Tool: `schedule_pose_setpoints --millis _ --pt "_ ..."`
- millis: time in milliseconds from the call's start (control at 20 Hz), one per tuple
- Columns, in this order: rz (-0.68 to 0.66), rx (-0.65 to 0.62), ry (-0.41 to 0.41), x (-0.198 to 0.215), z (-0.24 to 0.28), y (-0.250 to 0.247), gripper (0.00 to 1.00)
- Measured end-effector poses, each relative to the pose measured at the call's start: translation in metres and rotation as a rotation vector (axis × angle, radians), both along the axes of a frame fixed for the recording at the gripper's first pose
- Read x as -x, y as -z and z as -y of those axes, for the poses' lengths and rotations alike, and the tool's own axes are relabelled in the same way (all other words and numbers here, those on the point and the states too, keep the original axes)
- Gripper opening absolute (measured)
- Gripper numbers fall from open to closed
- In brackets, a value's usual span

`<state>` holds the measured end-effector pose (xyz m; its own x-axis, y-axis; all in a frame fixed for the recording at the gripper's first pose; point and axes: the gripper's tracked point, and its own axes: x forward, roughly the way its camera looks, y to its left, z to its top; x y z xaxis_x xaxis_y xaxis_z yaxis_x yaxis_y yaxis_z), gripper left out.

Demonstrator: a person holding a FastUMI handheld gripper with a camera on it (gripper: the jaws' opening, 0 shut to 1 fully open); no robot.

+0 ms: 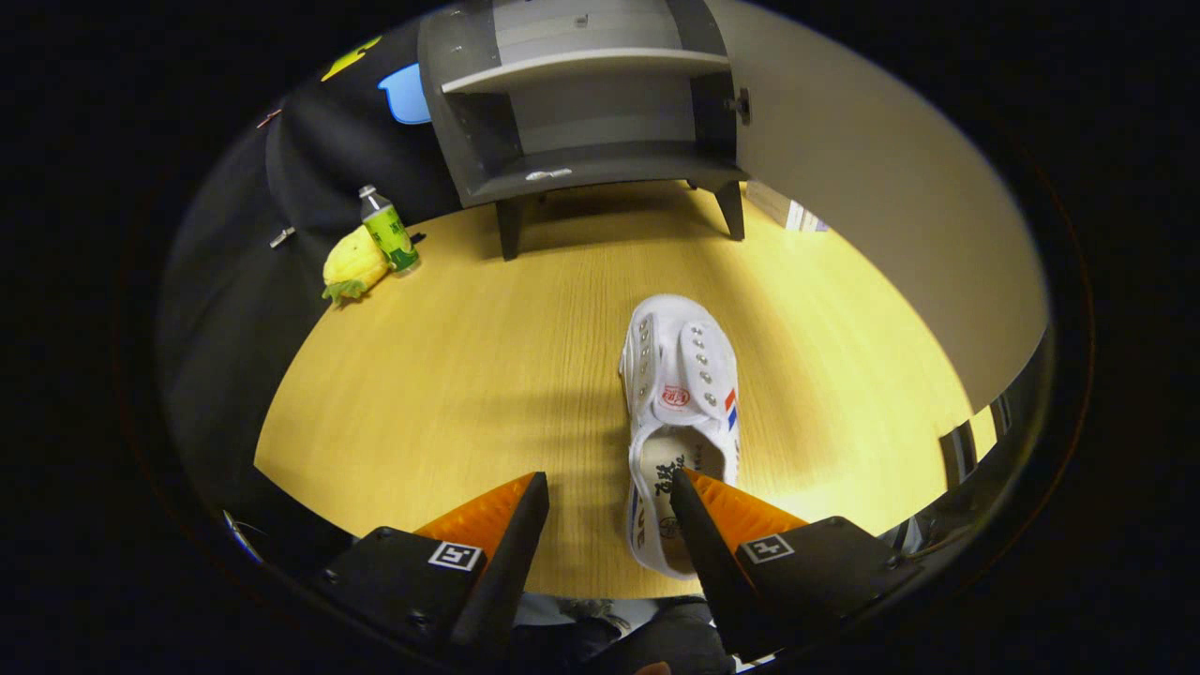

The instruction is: Open the shoe cabinet door, grab the shoes and put them into the shoe cabinet, then close the shoe cabinet door.

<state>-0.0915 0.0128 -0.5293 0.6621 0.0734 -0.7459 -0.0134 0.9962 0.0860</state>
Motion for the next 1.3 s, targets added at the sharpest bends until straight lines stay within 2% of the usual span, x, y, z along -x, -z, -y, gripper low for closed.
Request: schedule_pose_setpoints --millis 100,200,350,400,500,700,950,1300 --pt "0.032 0.008 0.027 -0.019 0.001 0.011 0.64" --pt "0.077 0.005 0.044 -0.035 -0.001 0.014 0.58" --pt "0.161 0.034 0.062 -0.059 0.002 0.015 0.57" --pt "0.176 0.068 0.094 -0.063 0.014 0.016 0.41" --pt "0.218 0.052 0.128 -0.07 0.017 0.014 0.1" --pt "0.258 0.014 0.1 -0.075 0.014 0.012 0.05" --pt "0.274 0.01 0.062 -0.073 0.017 -0.015 0.05" --pt "0.351 -0.034 0.026 -0.057 0.009 -0.11 0.05"
